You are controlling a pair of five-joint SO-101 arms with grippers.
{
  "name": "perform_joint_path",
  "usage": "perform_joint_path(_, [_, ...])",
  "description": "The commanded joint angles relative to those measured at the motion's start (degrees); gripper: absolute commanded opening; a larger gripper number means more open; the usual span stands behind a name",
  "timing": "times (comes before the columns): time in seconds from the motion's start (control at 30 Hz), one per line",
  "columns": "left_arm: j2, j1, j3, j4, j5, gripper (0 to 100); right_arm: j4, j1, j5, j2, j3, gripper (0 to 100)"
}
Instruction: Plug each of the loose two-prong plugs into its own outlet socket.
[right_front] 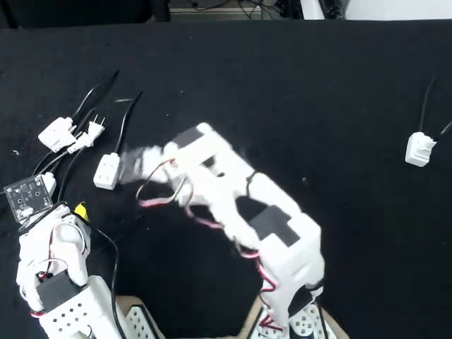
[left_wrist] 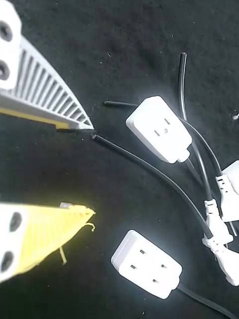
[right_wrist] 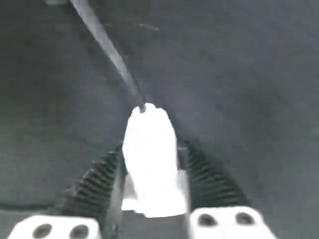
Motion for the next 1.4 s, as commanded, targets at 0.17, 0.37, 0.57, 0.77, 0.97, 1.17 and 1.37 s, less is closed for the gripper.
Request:
perform_joint_path(0.17, [-0.18,-0.40,-0.40,0.26,0.70,25,11.16,30.24,-21.54,-15.16,-15.25,1.1])
perform_joint_path(0.37, [-0.18,-0.40,-0.40,0.26,0.70,25,11.52,51.87,-24.09,-13.76,-23.60,1.1])
perform_joint_path(0.57, [-0.18,-0.40,-0.40,0.26,0.70,25,11.16,59.96,-24.44,-2.86,-29.85,1.1])
perform_joint_path(0.77, [-0.18,-0.40,0.22,0.18,0.70,25,11.52,64.53,-28.57,11.65,-42.68,1.1])
perform_joint_path(0.97, [-0.18,-0.40,0.22,0.18,0.70,25,13.71,66.90,-32.79,22.73,-56.31,1.1])
perform_joint_path(1.17, [-0.18,-0.48,0.22,0.18,0.70,25,16.62,66.99,-34.99,32.13,-69.67,1.5])
perform_joint_path(1.37, [-0.18,-0.48,0.22,0.18,0.70,25,19.87,67.60,-34.73,38.20,-81.80,1.5])
